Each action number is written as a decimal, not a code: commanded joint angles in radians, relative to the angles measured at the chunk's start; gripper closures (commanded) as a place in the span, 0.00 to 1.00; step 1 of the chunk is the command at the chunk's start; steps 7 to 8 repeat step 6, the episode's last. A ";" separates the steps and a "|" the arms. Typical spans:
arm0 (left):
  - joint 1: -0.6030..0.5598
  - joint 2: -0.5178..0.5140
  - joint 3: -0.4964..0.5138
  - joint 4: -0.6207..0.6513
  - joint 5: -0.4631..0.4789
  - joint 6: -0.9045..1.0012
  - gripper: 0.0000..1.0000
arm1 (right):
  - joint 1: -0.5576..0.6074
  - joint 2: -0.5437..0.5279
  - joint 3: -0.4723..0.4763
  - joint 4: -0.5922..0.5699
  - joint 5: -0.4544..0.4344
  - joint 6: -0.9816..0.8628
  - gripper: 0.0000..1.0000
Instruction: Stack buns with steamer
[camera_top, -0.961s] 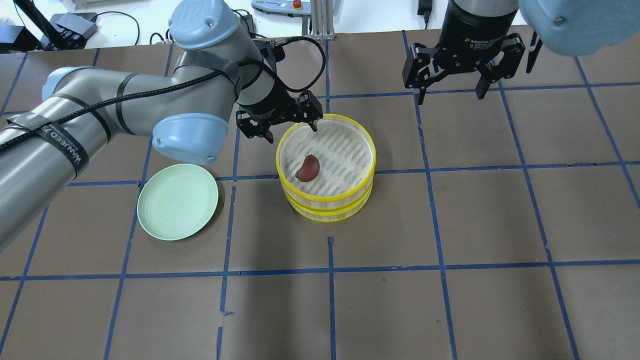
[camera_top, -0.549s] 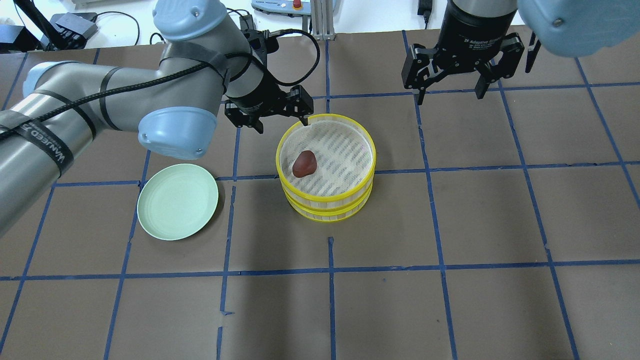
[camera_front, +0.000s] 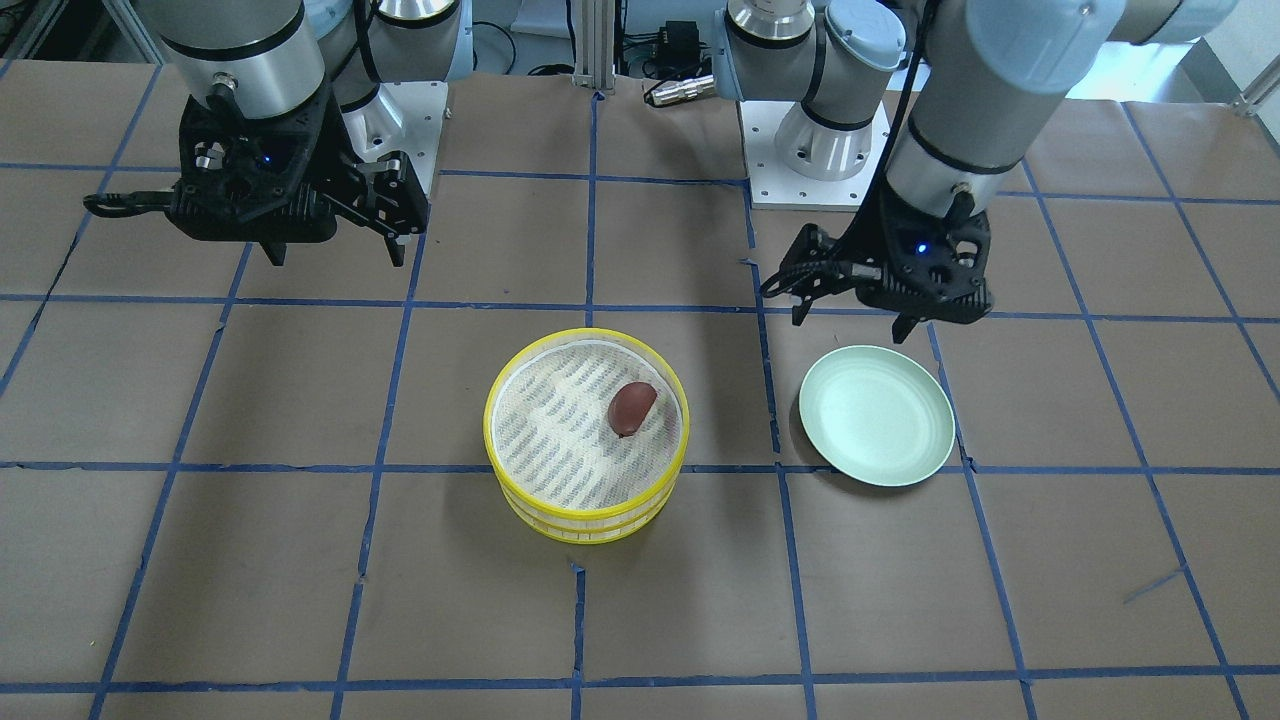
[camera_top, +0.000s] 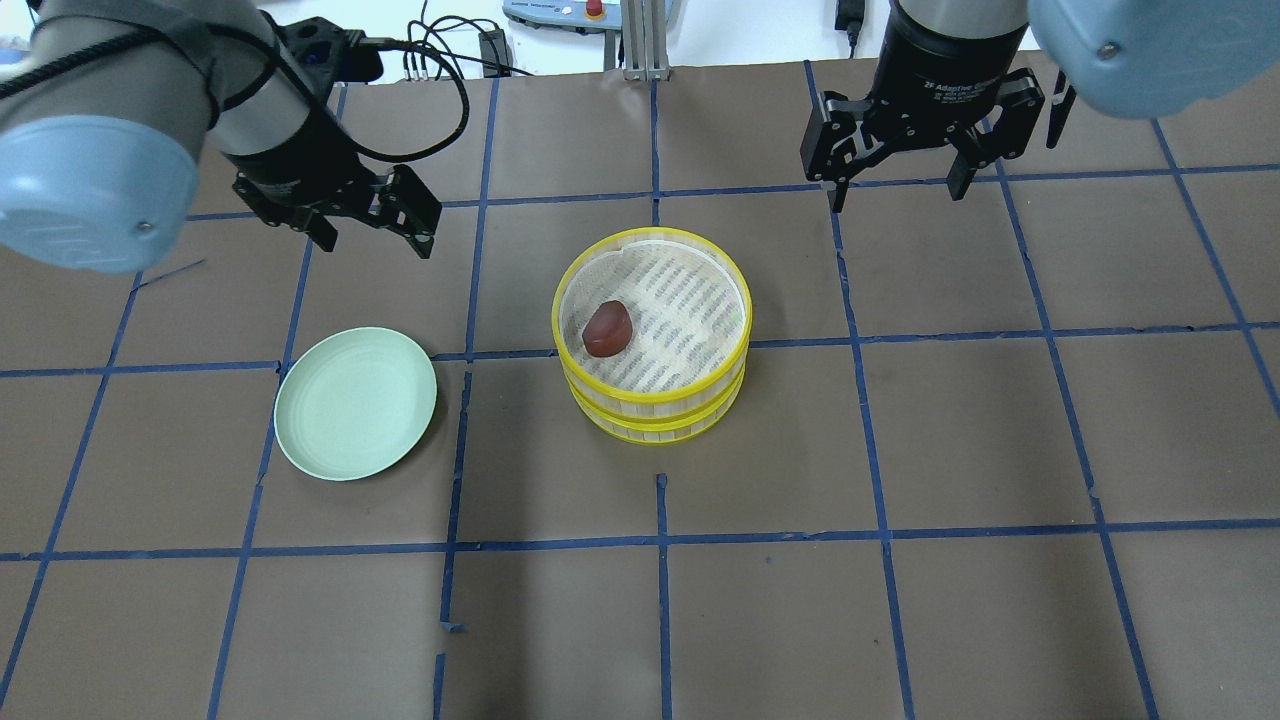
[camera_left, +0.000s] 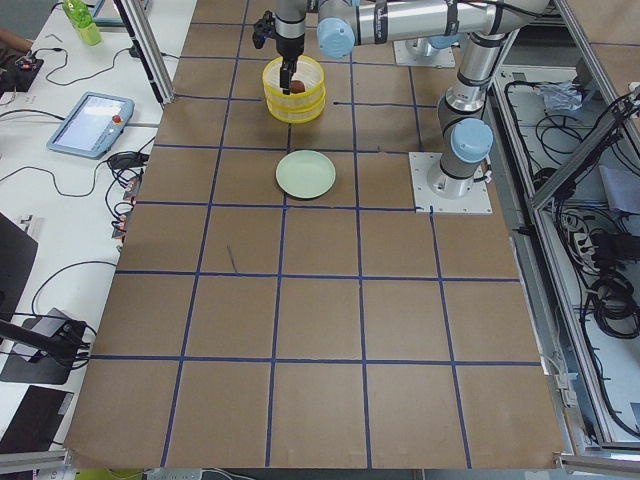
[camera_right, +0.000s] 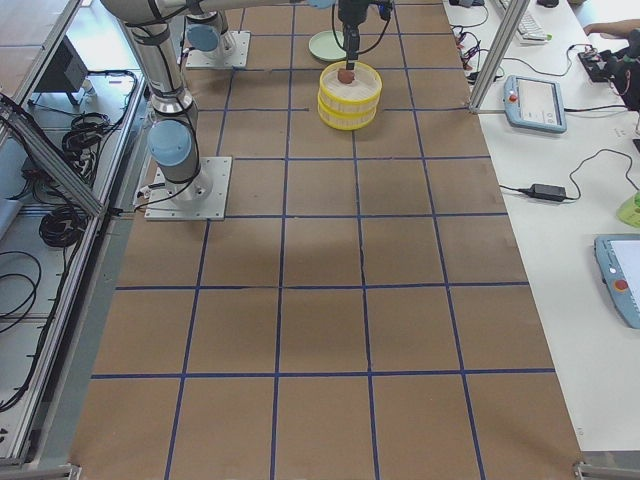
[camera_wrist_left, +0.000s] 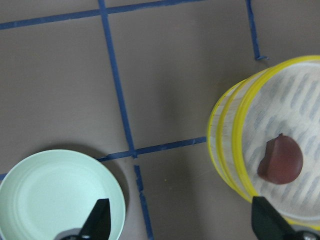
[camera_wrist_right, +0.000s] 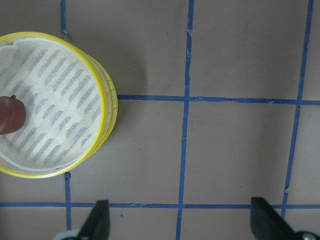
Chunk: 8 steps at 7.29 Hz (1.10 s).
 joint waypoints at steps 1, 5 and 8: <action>0.007 0.049 0.053 -0.157 0.068 0.011 0.00 | 0.000 0.000 0.001 0.001 0.000 0.001 0.00; 0.008 0.047 0.033 -0.150 0.058 0.011 0.00 | 0.000 0.000 0.001 -0.002 0.000 0.001 0.00; 0.008 0.052 0.029 -0.151 0.062 0.014 0.00 | -0.003 0.000 0.001 -0.001 -0.001 0.001 0.00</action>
